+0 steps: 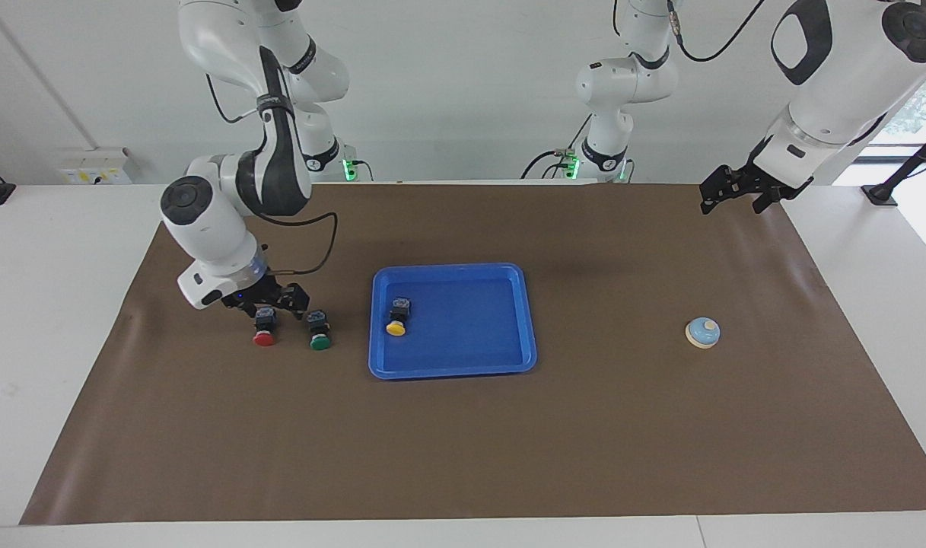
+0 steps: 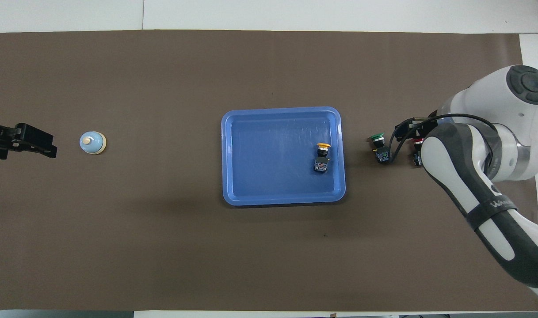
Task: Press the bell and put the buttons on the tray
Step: 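Grasp the red button with the right gripper, then place the red button in the tray beside the yellow one, then grasp the green button with the right gripper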
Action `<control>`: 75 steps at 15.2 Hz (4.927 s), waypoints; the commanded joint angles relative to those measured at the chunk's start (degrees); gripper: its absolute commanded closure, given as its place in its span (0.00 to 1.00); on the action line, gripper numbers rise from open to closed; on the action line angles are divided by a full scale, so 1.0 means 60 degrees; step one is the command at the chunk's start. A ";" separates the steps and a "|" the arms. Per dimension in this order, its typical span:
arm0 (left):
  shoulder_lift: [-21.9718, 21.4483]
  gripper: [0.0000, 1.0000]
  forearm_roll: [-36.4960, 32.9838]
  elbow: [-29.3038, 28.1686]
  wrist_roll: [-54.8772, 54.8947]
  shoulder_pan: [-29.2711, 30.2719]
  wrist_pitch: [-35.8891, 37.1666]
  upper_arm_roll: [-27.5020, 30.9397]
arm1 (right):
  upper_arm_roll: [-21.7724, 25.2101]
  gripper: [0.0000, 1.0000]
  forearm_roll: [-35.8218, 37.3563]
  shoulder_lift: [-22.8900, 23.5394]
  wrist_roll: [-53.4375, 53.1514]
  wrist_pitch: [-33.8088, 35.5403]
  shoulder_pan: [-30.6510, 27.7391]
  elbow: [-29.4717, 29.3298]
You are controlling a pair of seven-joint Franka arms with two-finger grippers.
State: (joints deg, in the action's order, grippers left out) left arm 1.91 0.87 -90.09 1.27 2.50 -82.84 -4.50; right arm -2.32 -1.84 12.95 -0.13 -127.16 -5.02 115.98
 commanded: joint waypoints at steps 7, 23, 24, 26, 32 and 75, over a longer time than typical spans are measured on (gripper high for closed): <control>-0.0041 0.00 -0.0115 0.0103 -0.0108 -0.0036 0.0111 0.0033 | -0.0126 0.00 0.0014 -0.0034 0.0725 -0.1746 -0.0290 0.1251; -0.0041 0.00 -0.0115 0.0103 -0.0094 -0.0036 0.0111 0.0033 | -0.0214 1.00 -0.0074 -0.0108 -0.2078 0.1489 0.2047 -0.1223; -0.0041 0.00 -0.0115 0.0103 -0.0094 -0.0036 0.0125 0.0033 | -0.0214 1.00 -0.0016 -0.0093 -0.2870 0.1505 0.2546 -0.1297; -0.0041 0.00 -0.0115 0.0103 -0.0094 -0.0036 0.0126 0.0033 | -0.0214 1.00 -0.0059 0.0038 -0.3973 0.1388 0.3412 -0.1545; -0.0041 0.00 -0.0115 0.0103 -0.0108 -0.0021 0.0111 0.0033 | -0.0214 1.00 -0.0015 0.0961 -0.5719 0.0731 0.4719 -0.1856; -0.0041 0.00 -0.0115 0.0103 -0.0094 -0.0036 0.0111 0.0033 | -0.0214 1.00 -0.0147 -0.0123 -0.3896 0.1125 0.3367 -0.1282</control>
State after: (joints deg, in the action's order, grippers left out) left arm 1.91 0.87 -90.09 1.26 2.50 -82.84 -4.49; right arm -3.45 -2.20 10.95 -15.91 -120.88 10.52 110.47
